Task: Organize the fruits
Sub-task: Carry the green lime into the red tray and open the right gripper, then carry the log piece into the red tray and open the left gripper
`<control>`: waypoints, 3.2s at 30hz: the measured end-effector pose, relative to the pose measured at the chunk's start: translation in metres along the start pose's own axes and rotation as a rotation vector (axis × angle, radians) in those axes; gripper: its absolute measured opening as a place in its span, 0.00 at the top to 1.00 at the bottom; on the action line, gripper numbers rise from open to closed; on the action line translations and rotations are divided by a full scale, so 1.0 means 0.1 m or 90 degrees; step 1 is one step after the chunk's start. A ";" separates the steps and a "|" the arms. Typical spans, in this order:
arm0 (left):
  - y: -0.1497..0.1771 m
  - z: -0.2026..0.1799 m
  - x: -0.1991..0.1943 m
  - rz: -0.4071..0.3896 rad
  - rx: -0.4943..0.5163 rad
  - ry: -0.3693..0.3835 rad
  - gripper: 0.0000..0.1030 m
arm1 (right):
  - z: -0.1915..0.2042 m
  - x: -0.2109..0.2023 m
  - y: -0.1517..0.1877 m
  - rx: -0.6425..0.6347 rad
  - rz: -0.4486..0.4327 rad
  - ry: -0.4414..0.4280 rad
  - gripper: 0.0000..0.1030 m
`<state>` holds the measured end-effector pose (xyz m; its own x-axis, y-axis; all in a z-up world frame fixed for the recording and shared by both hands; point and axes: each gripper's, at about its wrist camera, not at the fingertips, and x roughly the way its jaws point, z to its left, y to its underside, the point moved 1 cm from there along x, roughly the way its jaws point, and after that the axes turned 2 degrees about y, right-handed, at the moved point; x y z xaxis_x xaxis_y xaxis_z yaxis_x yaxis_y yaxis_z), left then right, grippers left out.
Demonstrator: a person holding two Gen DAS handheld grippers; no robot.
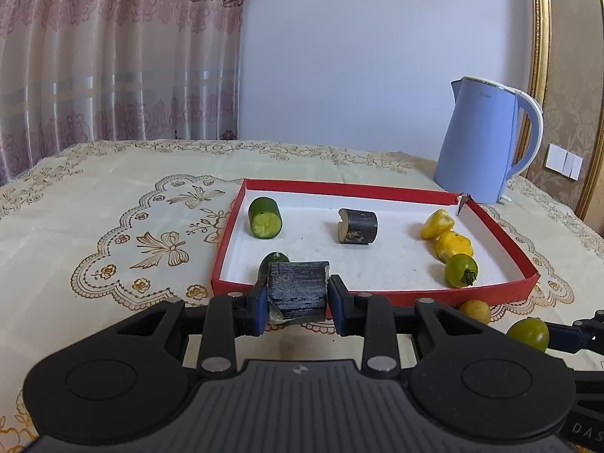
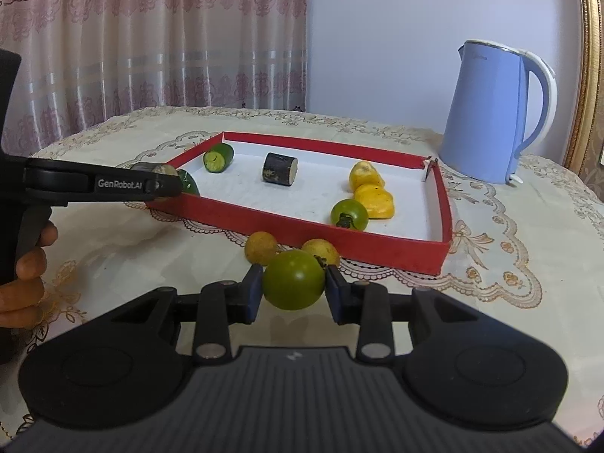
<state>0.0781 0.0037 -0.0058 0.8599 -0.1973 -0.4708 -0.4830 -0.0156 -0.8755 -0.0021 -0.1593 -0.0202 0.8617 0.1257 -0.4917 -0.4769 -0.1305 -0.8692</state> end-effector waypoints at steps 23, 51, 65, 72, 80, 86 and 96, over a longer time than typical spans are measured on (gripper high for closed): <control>0.01 -0.03 0.00 0.003 0.011 0.011 0.69 | -0.14 0.11 -0.26 0.002 -0.024 0.014 0.68; 0.03 -0.10 0.04 0.008 0.038 0.002 0.69 | -0.38 1.34 -1.10 0.014 -0.010 0.042 0.34; 0.00 -0.11 0.02 0.003 0.033 -0.007 0.69 | -0.95 0.56 -0.57 0.266 -0.140 0.062 0.11; -0.09 -0.22 0.02 0.023 0.046 0.006 0.69 | -1.07 0.53 -0.39 0.295 -0.170 0.075 0.00; -0.33 -0.45 0.26 0.031 0.095 -0.013 0.69 | -1.05 0.48 -0.32 0.278 -0.179 0.067 0.00; -0.49 -0.51 0.54 0.047 0.115 -0.033 0.69 | -1.04 0.45 -0.32 0.273 -0.177 0.064 0.00; -0.63 -0.47 0.95 0.071 0.125 -0.075 0.69 | -1.04 0.45 -0.30 0.274 -0.187 0.036 0.00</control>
<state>0.1827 -0.0603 0.0098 0.8219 -0.0720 -0.5651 -0.5444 0.1928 -0.8163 0.0687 -0.2515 -0.0109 0.9722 0.0417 -0.2306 -0.2317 0.3195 -0.9188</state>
